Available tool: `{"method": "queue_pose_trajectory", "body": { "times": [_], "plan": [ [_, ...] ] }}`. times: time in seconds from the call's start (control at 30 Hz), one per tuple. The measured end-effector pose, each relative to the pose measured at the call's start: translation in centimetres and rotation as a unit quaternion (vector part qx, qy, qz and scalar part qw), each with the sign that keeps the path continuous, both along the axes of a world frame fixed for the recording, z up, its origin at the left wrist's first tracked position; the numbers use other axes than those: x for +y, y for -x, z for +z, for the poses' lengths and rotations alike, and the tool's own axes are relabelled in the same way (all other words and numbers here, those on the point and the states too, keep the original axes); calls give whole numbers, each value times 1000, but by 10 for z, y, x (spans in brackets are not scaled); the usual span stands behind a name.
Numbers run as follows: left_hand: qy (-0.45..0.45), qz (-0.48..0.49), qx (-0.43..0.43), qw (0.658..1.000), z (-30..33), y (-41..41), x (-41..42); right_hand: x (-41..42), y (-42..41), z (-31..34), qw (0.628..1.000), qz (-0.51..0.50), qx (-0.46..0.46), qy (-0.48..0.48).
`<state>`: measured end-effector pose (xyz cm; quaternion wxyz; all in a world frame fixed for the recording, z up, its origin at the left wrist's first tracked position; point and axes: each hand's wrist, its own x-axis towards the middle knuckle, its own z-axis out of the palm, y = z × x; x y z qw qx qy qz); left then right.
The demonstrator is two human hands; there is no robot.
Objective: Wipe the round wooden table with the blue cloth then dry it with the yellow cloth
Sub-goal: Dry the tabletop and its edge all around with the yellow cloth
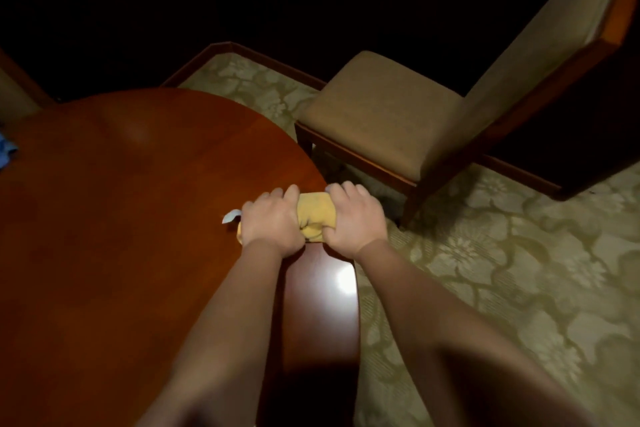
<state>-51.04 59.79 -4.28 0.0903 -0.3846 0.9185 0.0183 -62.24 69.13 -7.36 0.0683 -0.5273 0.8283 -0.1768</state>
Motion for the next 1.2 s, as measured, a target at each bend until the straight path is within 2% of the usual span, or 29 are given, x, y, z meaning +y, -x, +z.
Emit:
{"method": "queue_pose_trajectory", "body": {
  "times": [0.23, 0.5, 0.67, 0.93, 1.2],
  "plan": [
    [-2, 19, -3, 1000, 2, 2, -3, -4, 9, 7, 998, 42, 13, -36],
    [-53, 142, -27, 988, 15, -26, 79, 52, -6, 26, 982, 159, 23, -95],
    [-62, 199, -53, 977, 18, -23, 108, 64, -5, 31, 973, 199, 27, -118],
    [-20, 258, -44, 965, 3, -13, 90, 30, 9, 22, 965, 238, 32, -103],
    [-2, 256, -42, 966, 0, 16, 5, -49, 28, 4, 981, 184, 48, -37]
  ]
}}
